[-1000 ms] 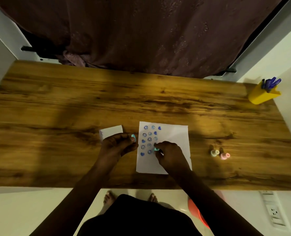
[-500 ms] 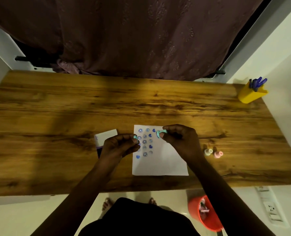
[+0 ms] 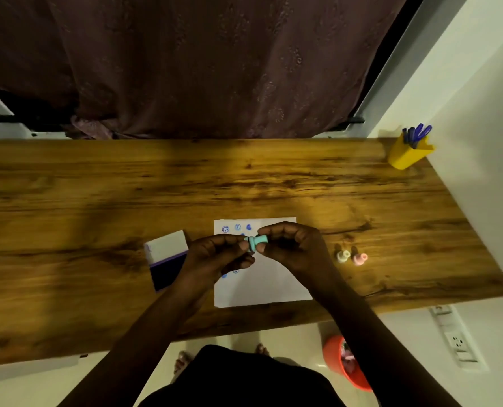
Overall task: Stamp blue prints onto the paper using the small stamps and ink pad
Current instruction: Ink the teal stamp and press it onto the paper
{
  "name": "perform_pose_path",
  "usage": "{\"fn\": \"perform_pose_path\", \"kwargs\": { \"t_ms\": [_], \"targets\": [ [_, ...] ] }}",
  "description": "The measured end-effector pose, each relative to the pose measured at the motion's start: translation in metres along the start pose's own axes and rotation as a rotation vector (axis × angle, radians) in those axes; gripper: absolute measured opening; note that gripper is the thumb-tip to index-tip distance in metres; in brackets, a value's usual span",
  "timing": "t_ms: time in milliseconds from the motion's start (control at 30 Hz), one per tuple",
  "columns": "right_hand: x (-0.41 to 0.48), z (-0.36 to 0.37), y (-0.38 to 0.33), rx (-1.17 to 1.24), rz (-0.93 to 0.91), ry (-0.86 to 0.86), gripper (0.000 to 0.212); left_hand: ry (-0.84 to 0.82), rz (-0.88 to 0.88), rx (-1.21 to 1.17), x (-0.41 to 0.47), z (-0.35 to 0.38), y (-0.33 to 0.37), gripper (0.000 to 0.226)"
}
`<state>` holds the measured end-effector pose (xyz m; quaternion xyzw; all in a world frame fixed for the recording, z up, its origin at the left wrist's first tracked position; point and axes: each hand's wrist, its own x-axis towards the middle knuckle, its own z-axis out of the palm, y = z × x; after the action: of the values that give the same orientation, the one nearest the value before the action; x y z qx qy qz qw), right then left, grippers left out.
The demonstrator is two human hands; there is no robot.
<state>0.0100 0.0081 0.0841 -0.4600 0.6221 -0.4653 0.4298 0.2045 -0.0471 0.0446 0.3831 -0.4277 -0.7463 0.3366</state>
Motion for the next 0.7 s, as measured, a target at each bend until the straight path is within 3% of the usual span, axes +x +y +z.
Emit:
{"fn": "perform_pose_path", "kwargs": {
  "t_ms": [700],
  "targets": [
    [-0.005, -0.023, 0.010, -0.036, -0.026, -0.072, 0.027, 0.001, 0.015, 0.001, 0.001, 0.018, -0.013, 0.027]
  ]
}}
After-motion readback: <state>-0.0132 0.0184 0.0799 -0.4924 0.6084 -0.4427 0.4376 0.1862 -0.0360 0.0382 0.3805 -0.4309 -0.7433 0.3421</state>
